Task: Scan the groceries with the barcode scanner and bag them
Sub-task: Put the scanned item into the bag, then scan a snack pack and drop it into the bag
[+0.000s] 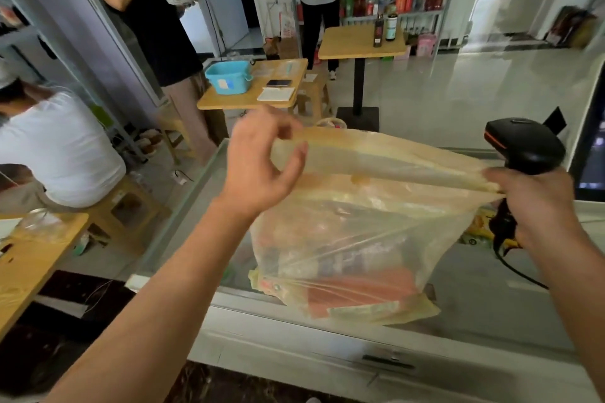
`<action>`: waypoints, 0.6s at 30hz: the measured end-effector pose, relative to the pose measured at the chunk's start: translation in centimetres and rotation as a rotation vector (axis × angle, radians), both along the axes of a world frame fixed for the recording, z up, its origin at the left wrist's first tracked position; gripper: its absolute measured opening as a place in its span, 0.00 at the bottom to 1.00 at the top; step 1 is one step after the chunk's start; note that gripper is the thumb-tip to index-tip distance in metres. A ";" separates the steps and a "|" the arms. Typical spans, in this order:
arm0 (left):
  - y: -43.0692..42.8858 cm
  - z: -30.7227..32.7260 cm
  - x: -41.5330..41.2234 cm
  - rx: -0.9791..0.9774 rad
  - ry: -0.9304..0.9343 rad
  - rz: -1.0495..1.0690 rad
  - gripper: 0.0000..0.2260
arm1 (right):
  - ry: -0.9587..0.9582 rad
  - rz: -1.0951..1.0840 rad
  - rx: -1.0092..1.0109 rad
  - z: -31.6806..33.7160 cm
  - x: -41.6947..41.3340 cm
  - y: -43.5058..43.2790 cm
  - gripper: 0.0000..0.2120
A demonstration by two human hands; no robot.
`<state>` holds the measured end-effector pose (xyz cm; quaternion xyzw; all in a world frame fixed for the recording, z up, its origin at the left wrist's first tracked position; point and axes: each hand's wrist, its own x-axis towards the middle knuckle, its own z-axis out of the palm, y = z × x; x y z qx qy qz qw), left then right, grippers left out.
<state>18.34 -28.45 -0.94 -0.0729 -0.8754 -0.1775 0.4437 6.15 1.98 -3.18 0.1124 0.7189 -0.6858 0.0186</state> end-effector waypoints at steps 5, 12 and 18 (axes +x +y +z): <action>3.5 -2.6 -0.2 -0.381 -0.852 -0.304 0.17 | 0.003 -0.010 0.040 0.0 -0.6 -0.3 0.21; 3.9 -7.8 4.4 -0.087 -1.131 -0.482 0.12 | -0.019 0.027 0.092 -1.6 -0.5 -0.5 0.19; 5.9 -16.4 6.7 -0.619 -0.949 -0.080 0.53 | -0.053 0.067 0.075 -3.0 0.5 -0.9 0.21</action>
